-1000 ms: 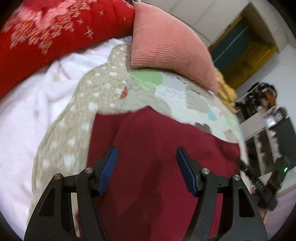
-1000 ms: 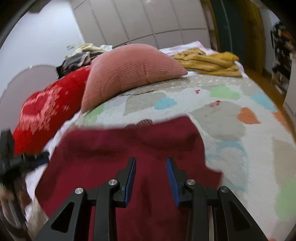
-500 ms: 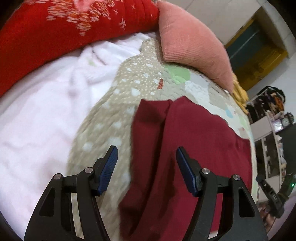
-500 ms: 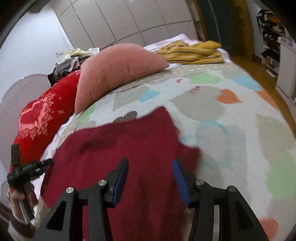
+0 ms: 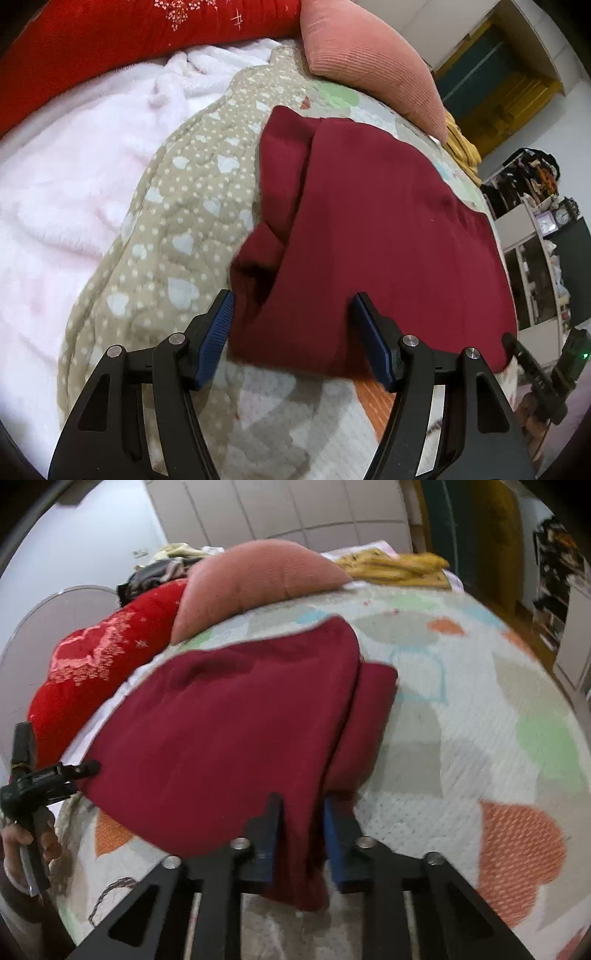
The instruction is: Fold small clothes
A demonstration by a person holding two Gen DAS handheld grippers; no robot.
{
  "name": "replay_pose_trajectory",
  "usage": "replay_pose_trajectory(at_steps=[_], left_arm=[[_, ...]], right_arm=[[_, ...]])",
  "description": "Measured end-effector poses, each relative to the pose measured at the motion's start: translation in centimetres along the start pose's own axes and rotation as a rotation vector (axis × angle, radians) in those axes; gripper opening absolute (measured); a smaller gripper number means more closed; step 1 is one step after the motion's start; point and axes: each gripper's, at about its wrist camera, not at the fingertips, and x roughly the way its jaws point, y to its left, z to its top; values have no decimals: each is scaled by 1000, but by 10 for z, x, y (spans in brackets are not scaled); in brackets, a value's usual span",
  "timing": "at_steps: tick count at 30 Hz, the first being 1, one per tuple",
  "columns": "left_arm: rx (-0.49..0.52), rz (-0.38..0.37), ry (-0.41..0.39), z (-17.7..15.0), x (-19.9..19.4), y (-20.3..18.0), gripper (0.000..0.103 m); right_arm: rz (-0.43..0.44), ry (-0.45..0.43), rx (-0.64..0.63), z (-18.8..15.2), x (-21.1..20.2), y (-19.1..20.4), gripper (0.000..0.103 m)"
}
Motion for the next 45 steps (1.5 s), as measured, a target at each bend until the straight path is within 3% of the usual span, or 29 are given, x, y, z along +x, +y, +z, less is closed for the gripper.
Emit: replay_pose_trajectory(at_steps=[2,3,4,7,10,14,16,17,23,25,31,39,43,45], left_arm=[[11,2,-2,-3,-2,2,66],[11,2,-5,-4,-2,3,66],[6,-1,-7,-6,-2,5,66],[-8,-3,-8,-4,-5,5,66],[17,39,-56,-2,-19,3,66],[23,102,-99,6,-23,7,66],[12,118,-84,7,-16,11,66],[9,118,-71,7,-12,13,66],[21,101,-69,5,-7,16,66],[13,92,-64,7,-5,17,66],[1,56,-91,11,5,19,72],[60,63,-107,12,11,15,77],[56,51,-102,13,11,18,77],[55,48,-102,13,11,18,77]], right_arm=[[-22,-35,-31,2,-18,1,15],[-69,-39,-52,3,-23,0,2],[-96,-32,-59,2,-22,-1,2],[-66,46,-1,-8,-3,-12,2],[-91,13,-2,-5,-13,-6,3],[-92,-51,13,10,-35,11,15],[-49,-65,-8,19,-35,31,47],[-21,-69,-21,23,-31,41,48],[93,-19,-139,56,24,121,46],[120,13,-164,70,51,149,34],[72,37,-278,98,113,215,33],[41,87,-284,127,176,243,33],[51,191,-283,125,213,251,33],[41,190,-293,127,217,254,33]])
